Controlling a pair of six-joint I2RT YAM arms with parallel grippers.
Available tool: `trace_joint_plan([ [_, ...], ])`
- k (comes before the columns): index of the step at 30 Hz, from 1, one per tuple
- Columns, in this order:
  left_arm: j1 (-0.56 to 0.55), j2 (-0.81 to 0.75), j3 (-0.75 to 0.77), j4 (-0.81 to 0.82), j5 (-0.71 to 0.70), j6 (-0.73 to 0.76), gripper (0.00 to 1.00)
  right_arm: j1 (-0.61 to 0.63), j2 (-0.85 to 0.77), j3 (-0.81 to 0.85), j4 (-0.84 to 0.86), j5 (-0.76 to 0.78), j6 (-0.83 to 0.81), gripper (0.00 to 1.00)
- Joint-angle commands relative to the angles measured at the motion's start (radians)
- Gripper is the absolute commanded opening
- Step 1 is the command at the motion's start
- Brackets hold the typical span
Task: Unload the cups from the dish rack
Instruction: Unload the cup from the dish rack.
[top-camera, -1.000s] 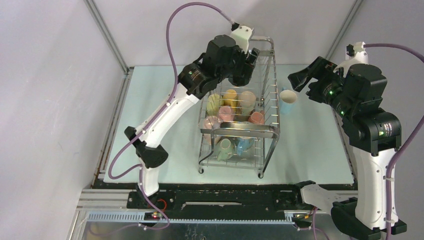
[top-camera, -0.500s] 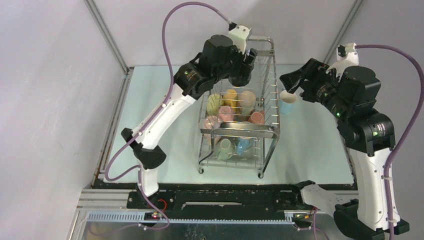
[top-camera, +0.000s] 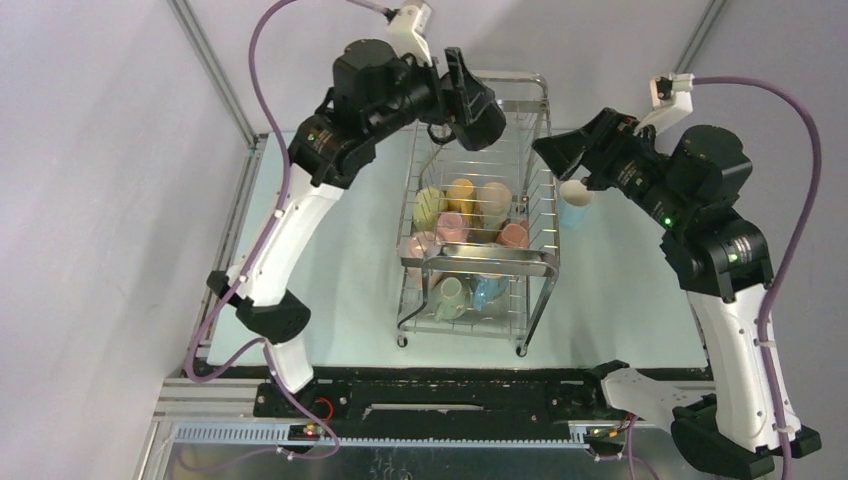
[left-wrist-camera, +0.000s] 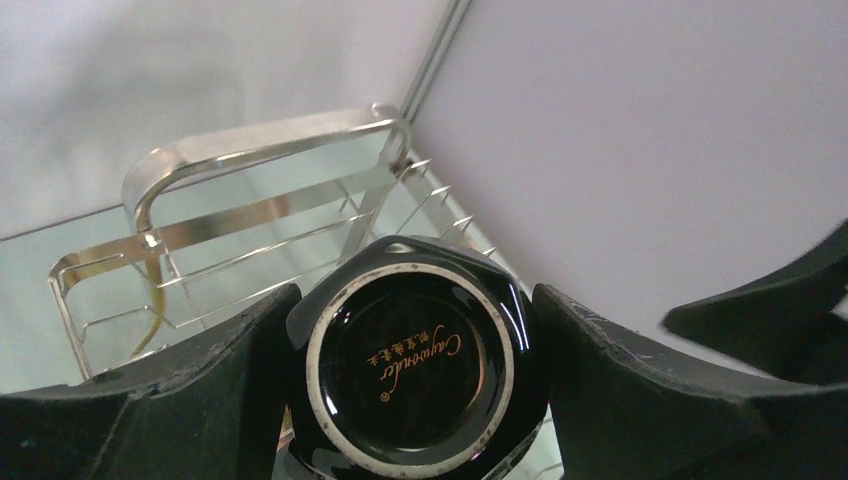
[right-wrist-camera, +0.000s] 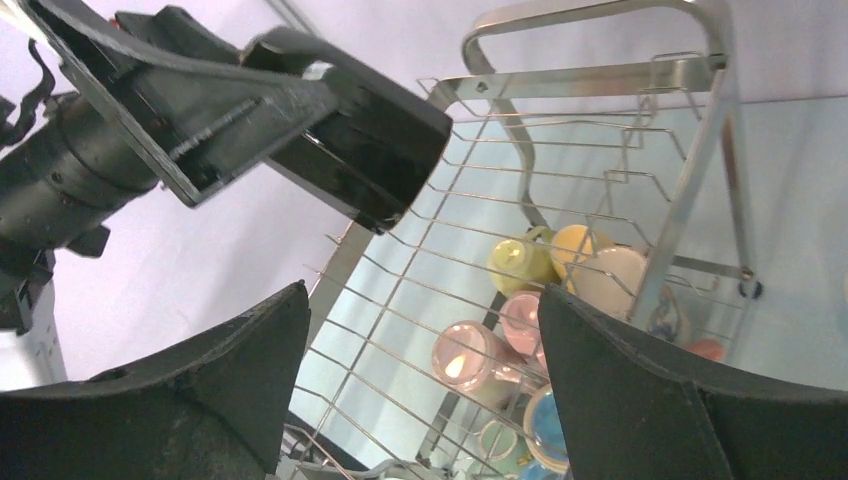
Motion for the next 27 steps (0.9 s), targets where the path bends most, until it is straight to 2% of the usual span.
trace_joint_plan([
  [1, 0.038, -0.064, 0.076, 0.193, 0.160, -0.199, 0.00, 0.009, 0.020, -0.046, 0.148, -0.112, 0.030, 0.91],
  [9, 0.069, -0.052, 0.011, 0.343, 0.322, -0.425, 0.00, 0.009, 0.050, -0.123, 0.347, -0.242, 0.119, 0.90],
  [16, 0.073, -0.062, -0.064, 0.441, 0.381, -0.546, 0.00, 0.009, 0.047, -0.203, 0.512, -0.299, 0.212, 0.86],
  [23, 0.076, -0.063, -0.098, 0.498, 0.408, -0.615, 0.00, 0.010, 0.026, -0.251, 0.627, -0.293, 0.269, 0.81],
  [27, 0.076, -0.078, -0.155, 0.564, 0.424, -0.674, 0.00, 0.010, 0.021, -0.264, 0.689, -0.277, 0.293, 0.73],
])
